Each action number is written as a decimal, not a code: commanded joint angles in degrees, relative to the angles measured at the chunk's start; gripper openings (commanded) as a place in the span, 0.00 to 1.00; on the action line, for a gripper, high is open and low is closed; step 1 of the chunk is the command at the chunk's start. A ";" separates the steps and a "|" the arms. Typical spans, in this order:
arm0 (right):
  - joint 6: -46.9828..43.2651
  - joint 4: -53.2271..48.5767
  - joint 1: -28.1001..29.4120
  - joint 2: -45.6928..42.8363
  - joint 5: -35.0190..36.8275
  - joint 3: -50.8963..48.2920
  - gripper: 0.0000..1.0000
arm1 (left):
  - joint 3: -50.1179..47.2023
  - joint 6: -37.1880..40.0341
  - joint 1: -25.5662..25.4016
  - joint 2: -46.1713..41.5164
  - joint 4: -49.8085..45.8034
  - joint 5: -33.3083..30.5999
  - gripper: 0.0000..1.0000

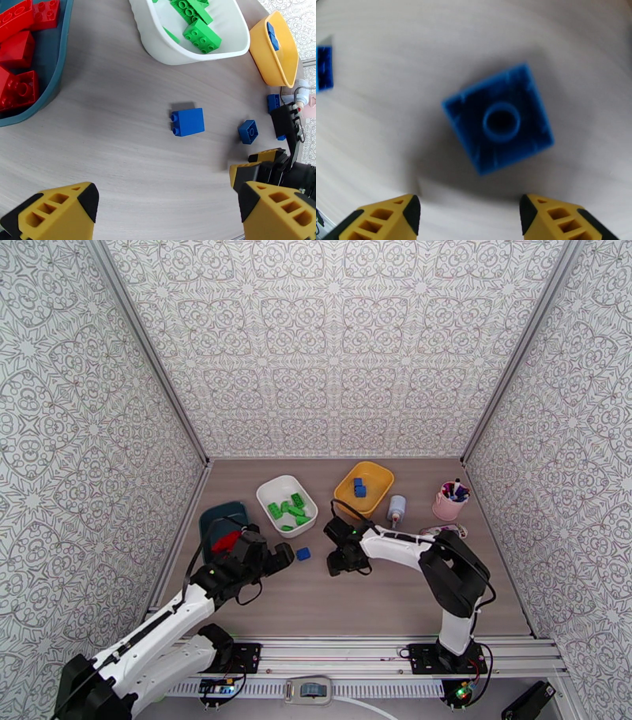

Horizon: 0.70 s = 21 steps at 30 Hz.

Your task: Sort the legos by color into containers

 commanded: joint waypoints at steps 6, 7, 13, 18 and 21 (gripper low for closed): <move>-0.22 -0.35 -2.87 2.63 2.51 3.64 0.66 | 1.88 -1.99 -2.90 4.93 4.07 -1.17 0.99; -0.46 -0.20 -3.33 2.60 2.31 3.71 0.65 | 2.22 -2.09 -3.50 5.84 4.52 -1.28 0.99; -2.28 -0.29 -5.18 3.88 1.17 5.73 0.64 | 4.79 -2.44 -6.83 11.50 6.93 -1.68 0.99; -3.54 -0.52 -6.15 5.92 0.10 7.90 0.61 | 6.66 -2.61 -8.61 15.07 8.13 -1.79 0.99; -4.14 -0.92 -6.50 7.05 -0.14 9.39 0.59 | 7.53 -2.53 -9.30 16.29 8.41 -1.86 0.99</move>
